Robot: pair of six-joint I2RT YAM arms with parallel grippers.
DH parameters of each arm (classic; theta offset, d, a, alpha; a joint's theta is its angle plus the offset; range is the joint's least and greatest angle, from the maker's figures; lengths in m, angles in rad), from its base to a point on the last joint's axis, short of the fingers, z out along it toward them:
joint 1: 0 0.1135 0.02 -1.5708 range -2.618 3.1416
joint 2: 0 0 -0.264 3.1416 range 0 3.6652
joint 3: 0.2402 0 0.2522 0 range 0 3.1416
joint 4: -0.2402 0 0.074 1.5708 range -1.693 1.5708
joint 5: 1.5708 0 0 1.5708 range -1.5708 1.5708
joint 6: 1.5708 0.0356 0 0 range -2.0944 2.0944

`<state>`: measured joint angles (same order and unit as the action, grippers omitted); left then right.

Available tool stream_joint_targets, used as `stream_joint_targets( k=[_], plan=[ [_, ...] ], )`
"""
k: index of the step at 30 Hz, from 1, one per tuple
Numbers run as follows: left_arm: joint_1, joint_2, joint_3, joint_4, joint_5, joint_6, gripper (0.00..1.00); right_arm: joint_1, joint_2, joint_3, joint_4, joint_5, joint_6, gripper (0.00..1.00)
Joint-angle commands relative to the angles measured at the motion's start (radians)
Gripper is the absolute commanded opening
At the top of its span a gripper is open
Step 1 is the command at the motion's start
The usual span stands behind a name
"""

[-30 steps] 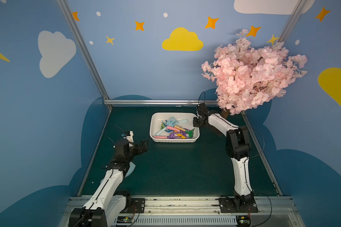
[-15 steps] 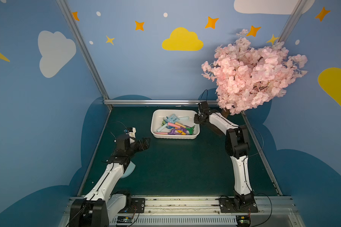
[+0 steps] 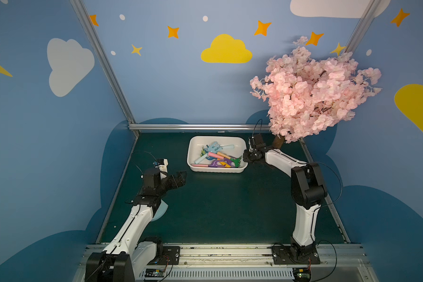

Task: Take the hand rake out of the storage box
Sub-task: Move the storage box to the center of the board.

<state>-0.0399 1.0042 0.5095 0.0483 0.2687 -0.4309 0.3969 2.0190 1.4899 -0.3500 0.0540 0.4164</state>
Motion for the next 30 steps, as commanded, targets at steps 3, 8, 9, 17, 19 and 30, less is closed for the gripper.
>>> stream_joint_targets(
  k=[3, 8, 9, 17, 19, 30],
  plan=[
    [0.001, -0.006, -0.019, 0.012, -0.004, 0.006, 1.0, 0.008, 0.01, -0.017, 0.027, 0.003, 0.043, 0.05],
    [0.0, -0.005, -0.02, 0.015, -0.003, 0.005, 1.0, 0.006, 0.048, 0.03, 0.018, 0.048, 0.062, 0.0],
    [0.0, -0.002, -0.02, 0.015, -0.003, 0.005, 1.0, 0.006, 0.065, 0.052, 0.013, 0.048, 0.06, 0.0],
    [-0.001, 0.021, -0.019, 0.039, 0.026, -0.018, 1.0, -0.001, 0.212, 0.276, -0.095, 0.059, 0.067, 0.0],
    [-0.001, 0.022, -0.015, 0.035, 0.021, -0.018, 1.0, -0.003, 0.223, 0.294, -0.096, 0.064, 0.065, 0.0],
    [-0.109, 0.169, 0.162, -0.095, -0.143, -0.034, 1.0, 0.014, 0.069, 0.165, -0.047, 0.001, -0.017, 0.55]
  ],
)
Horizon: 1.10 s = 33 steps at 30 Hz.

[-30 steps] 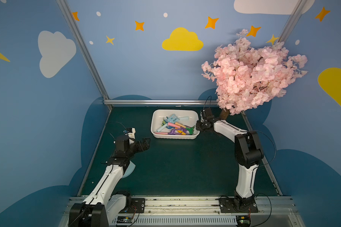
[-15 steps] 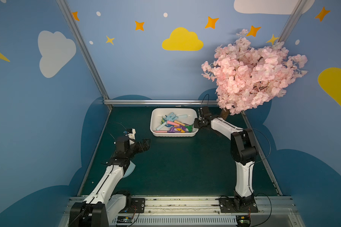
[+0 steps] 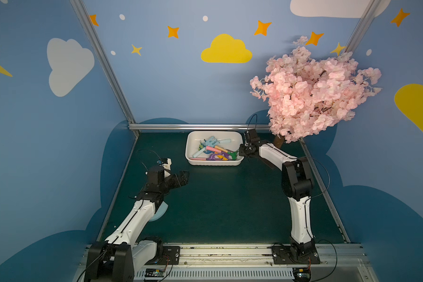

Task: Take the hand rake out of the storage box
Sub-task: Move the storage box to the center of the board, then pick up the rake from the storage box.

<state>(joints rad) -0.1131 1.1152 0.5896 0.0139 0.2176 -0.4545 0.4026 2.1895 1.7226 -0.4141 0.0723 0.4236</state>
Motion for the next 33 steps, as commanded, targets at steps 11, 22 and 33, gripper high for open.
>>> stream_joint_targets(
  k=[11, 22, 33],
  plan=[
    [-0.257, 0.371, 0.4, -0.14, -0.169, 0.052, 1.0, 0.038, -0.416, -0.443, 0.125, -0.025, -0.016, 0.62],
    [-0.188, 0.137, 0.166, -0.029, -0.169, -0.023, 1.0, 0.152, -0.35, -0.361, 0.24, -0.296, -0.331, 0.66],
    [-0.045, -0.247, 0.013, -0.207, -0.216, 0.051, 1.0, 0.153, 0.041, 0.069, 0.215, -0.194, -0.419, 0.6]
  ],
)
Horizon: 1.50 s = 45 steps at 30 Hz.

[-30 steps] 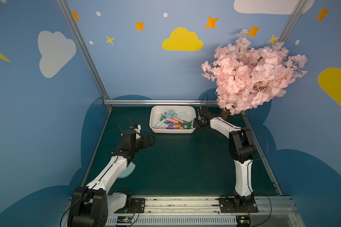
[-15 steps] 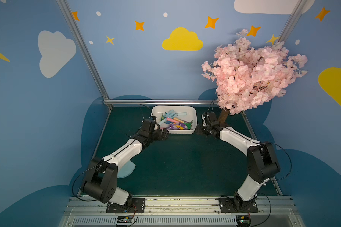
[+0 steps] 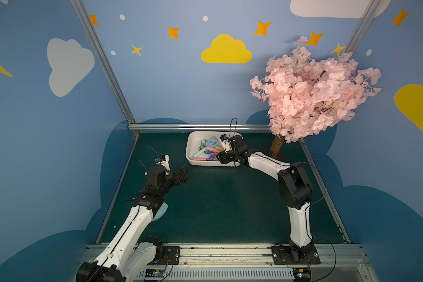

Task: Take the hand rake out of the storage box
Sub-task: Pick up the rake from the storage box.

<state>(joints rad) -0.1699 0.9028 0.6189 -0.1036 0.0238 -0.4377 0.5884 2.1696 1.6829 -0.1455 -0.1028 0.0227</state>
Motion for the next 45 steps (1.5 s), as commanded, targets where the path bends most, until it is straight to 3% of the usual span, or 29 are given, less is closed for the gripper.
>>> stream_joint_targets(
  k=[1, 5, 12, 25, 26, 28, 31, 45],
  plan=[
    [0.016, -0.054, -0.03, -0.08, -0.014, 0.034, 1.0, -0.04, 0.1, 0.16, -0.072, -0.015, -0.011, 0.59],
    [0.019, -0.072, -0.048, -0.05, 0.021, 0.033, 1.0, -0.053, 0.205, 0.3, -0.127, 0.013, -0.034, 0.57],
    [0.019, -0.012, -0.041, -0.03, 0.037, 0.033, 1.0, -0.066, 0.288, 0.397, -0.167, 0.021, -0.122, 0.57],
    [0.02, 0.021, -0.041, -0.009, 0.047, 0.029, 1.0, -0.073, 0.307, 0.428, -0.193, -0.048, -0.158, 0.51],
    [0.021, 0.022, -0.041, -0.007, 0.048, 0.029, 1.0, -0.072, 0.296, 0.411, -0.185, -0.062, -0.161, 0.46],
    [0.021, 0.024, -0.041, -0.003, 0.056, 0.034, 1.0, -0.068, 0.252, 0.324, -0.11, -0.093, -0.16, 0.45],
    [0.019, 0.022, -0.048, 0.01, 0.065, 0.037, 1.0, -0.062, 0.198, 0.222, -0.002, -0.101, -0.152, 0.53],
    [0.019, 0.029, -0.05, 0.007, 0.056, 0.03, 1.0, -0.065, 0.318, 0.422, -0.213, 0.001, -0.249, 0.52]
  ],
)
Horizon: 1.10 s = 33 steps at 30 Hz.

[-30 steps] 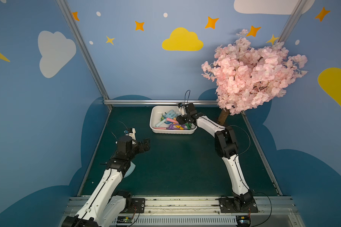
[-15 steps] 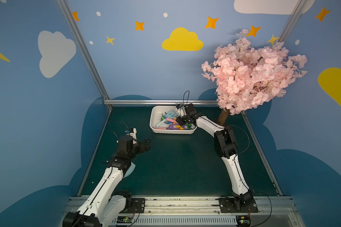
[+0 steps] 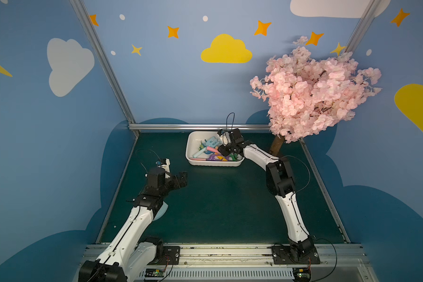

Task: Take the hand rake out of the storage box
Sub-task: Pick up the rake from the storage box.

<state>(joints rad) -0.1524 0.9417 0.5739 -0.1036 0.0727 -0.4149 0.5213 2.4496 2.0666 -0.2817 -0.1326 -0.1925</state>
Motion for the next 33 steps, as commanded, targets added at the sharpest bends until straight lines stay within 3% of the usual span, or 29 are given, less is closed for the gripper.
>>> stream_joint_targets(
  k=[1, 15, 21, 33],
  plan=[
    [0.003, -0.013, -0.009, 0.008, 0.004, 0.007, 1.0, 0.004, 0.041, 0.043, -0.08, 0.03, -0.043, 0.51],
    [0.002, 0.007, 0.003, 0.008, 0.007, 0.009, 1.0, 0.005, 0.117, 0.158, -0.133, 0.095, -0.153, 0.45],
    [0.001, 0.002, 0.031, -0.019, 0.004, 0.008, 1.0, 0.014, 0.103, 0.126, -0.053, 0.127, -0.174, 0.24],
    [0.002, -0.023, 0.046, -0.057, 0.003, 0.022, 1.0, 0.042, 0.022, 0.173, -0.09, 0.246, -0.317, 0.03]
  ],
)
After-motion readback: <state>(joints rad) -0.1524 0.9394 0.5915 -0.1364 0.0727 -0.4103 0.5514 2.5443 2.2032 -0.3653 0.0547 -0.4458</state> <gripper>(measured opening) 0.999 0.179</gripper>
